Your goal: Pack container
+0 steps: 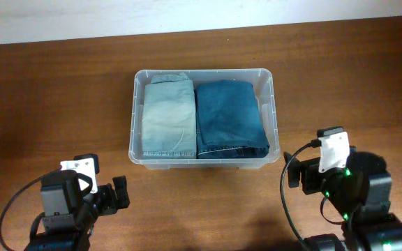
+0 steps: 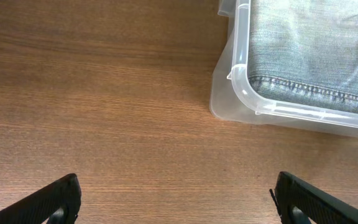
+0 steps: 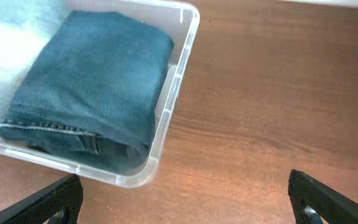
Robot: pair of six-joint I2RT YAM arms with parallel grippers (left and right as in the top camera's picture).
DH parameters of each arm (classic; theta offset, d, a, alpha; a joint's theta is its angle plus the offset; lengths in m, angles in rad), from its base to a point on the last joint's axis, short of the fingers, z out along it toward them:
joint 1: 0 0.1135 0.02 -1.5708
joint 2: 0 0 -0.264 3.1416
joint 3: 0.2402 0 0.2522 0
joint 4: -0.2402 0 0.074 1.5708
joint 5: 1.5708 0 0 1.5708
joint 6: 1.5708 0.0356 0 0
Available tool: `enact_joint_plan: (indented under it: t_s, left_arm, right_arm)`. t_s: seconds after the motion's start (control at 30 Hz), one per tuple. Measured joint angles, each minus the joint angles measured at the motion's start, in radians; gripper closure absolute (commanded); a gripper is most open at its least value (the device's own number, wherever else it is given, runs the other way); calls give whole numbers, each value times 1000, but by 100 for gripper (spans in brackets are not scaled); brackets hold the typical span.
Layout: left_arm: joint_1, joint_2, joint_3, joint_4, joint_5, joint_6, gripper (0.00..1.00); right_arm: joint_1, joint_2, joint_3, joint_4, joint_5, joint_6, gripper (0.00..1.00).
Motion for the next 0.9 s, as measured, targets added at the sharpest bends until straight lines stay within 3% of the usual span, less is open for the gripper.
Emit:
enact_joint_plan:
  t_s: [0.17, 0.3, 0.5, 0.7, 0.9]
  left_arm:
    - [0, 1, 0, -2, 0, 0, 1]
    - [0, 2, -1, -4, 0, 0, 0]
    - [0, 2, -1, -3, 0, 0, 1]
    - [0, 2, -1, -3, 0, 0, 1]
    - [0, 2, -1, -3, 0, 0, 1]
  right_arm:
    - [0, -249, -215, 225, 2, -16, 2]
    - [0, -480, -502, 536, 2, -21, 2]
    - [0, -561, -763, 896, 18, -24, 2]
    - [0, -562, -795, 763, 51, -20, 2]
    - [0, -560, -795, 760, 55, -20, 2]
